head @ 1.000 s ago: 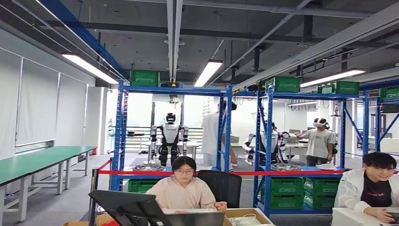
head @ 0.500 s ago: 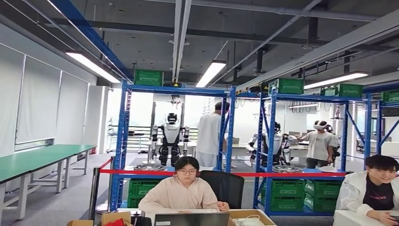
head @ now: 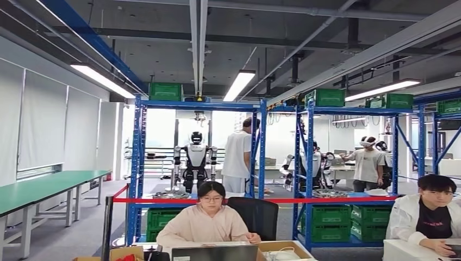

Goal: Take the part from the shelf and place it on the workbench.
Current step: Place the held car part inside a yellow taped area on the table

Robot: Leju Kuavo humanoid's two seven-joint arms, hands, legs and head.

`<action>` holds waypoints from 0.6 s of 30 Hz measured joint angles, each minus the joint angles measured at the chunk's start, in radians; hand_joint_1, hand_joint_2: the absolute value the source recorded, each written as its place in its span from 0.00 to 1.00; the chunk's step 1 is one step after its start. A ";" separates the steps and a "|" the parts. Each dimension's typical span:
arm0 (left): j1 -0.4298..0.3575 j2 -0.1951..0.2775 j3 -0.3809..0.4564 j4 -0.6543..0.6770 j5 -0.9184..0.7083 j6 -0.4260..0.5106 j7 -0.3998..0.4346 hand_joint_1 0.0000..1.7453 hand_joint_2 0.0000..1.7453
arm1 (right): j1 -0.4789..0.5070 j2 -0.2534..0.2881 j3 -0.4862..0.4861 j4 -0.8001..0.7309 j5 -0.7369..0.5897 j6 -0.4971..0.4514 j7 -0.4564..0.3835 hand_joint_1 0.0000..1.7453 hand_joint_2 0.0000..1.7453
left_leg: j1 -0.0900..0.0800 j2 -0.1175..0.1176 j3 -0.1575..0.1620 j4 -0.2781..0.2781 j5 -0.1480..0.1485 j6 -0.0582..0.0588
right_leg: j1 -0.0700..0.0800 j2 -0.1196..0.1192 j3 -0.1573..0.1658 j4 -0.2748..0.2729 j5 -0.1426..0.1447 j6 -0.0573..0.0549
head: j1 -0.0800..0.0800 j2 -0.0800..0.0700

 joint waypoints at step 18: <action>-0.004 -0.010 -0.041 0.000 -0.018 -0.012 -0.030 0.00 0.00 | -0.032 0.006 -0.029 0.257 -0.001 0.050 0.068 0.50 0.50 | -0.009 0.001 0.014 -0.017 0.014 0.031 | -0.001 0.001 -0.084 0.182 -0.102 0.030 | 0.000 0.000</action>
